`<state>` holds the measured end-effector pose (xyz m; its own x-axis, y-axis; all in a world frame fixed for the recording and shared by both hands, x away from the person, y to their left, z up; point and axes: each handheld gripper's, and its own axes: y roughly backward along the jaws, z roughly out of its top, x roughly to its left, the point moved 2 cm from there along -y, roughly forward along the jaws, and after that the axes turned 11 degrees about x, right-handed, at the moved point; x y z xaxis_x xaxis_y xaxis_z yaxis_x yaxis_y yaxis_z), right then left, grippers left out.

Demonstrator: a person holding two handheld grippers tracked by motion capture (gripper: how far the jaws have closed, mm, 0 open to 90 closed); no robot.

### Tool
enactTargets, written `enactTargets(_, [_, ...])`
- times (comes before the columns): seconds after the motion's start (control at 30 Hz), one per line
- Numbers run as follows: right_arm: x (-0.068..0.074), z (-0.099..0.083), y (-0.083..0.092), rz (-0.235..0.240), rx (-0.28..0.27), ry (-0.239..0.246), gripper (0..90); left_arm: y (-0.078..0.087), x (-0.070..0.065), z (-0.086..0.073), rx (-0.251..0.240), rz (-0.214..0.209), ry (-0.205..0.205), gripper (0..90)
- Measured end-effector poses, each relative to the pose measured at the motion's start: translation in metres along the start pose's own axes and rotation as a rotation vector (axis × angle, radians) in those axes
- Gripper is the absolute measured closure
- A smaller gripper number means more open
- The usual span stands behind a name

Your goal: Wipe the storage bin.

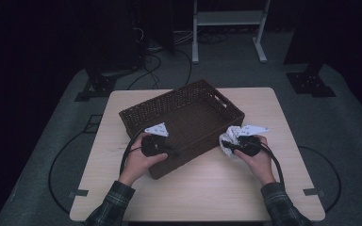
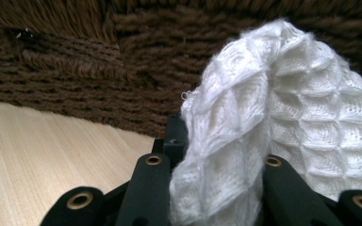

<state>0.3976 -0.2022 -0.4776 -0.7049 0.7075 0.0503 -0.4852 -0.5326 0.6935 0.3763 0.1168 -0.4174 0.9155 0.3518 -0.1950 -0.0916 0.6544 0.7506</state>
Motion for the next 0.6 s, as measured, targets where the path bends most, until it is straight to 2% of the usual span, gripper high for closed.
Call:
enactTargets(0.17, [0.001,-0.003,-0.007,0.005,0.026,0.003,74.5,0.0,0.0,0.0,0.001,0.0,-0.001,77.5])
enactTargets(0.33, [0.003,-0.003,-0.007,0.003,0.026,0.006,74.5,0.0,0.0,0.0,0.001,-0.001,-0.001,77.6])
enactTargets(0.43, [0.005,-0.001,-0.002,-0.003,0.015,0.015,74.5,0.0,0.0,0.0,0.001,-0.001,-0.001,77.6])
enactTargets(0.6, [0.01,0.008,0.011,-0.004,-0.035,0.031,74.4,0.0,0.0,0.0,0.0,-0.001,-0.001,77.6])
